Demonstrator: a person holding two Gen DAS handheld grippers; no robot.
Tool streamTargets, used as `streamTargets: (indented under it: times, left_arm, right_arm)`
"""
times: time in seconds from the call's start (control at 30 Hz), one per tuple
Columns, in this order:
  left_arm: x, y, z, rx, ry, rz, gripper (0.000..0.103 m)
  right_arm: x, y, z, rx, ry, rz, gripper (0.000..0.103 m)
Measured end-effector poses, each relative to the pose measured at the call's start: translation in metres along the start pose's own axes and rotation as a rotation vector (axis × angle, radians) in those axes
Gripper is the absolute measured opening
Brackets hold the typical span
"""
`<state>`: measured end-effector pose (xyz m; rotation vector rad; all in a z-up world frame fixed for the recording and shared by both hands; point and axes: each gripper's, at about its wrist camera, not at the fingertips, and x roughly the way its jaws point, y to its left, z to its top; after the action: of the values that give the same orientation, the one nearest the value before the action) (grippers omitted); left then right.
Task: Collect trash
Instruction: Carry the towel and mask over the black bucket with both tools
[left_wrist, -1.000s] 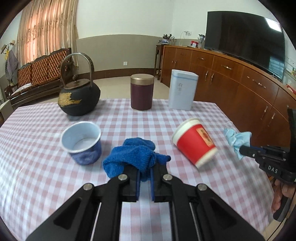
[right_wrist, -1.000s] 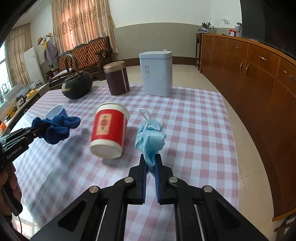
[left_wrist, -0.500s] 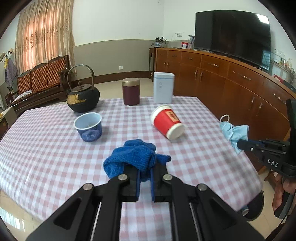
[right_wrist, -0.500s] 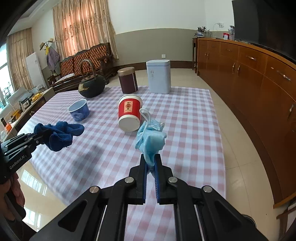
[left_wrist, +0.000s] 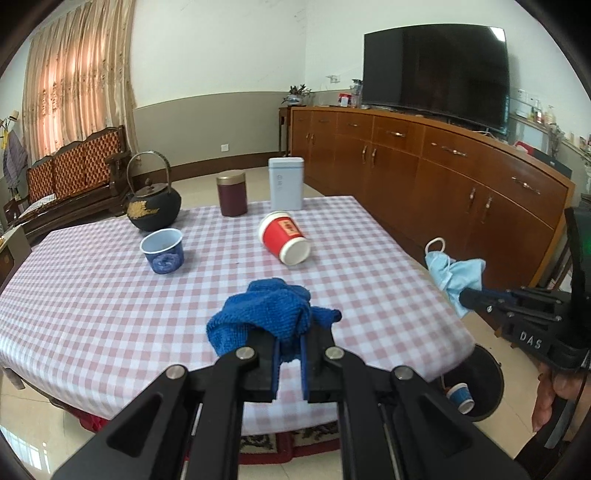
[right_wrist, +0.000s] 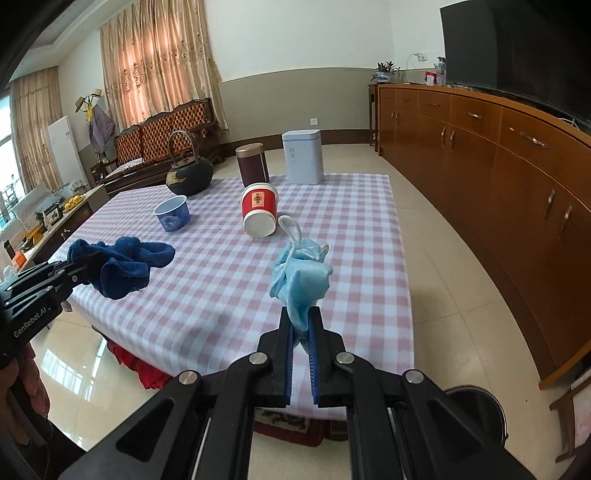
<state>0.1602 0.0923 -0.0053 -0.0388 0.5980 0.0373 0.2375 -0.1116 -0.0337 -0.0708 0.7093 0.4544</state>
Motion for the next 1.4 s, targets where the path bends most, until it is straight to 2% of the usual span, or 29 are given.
streamTargets:
  times: [0.23,0.77,1.13,1.4]
  left_arm:
    - [-0.010,-0.030,-0.007,0.029,-0.008,-0.045,0.009]
    - [-0.009,-0.128,-0.015,0.136,0.001,-0.218,0.009]
    - [0.006,-0.211,-0.034,0.219,0.054,-0.365,0.009]
    - [0.023,-0.254,-0.057,0.270,0.119,-0.433,0.009]
  right_arm:
    - [-0.025,-0.014,-0.021,0.023,-0.003,-0.031,0.008]
    - [-0.086,-0.087,-0.065,0.129,-0.012,-0.169,0.008]
    - [-0.120,-0.151,-0.112,0.229,0.018,-0.272,0.008]
    - [-0.123,-0.187,-0.145,0.280,0.059,-0.306,0.008]
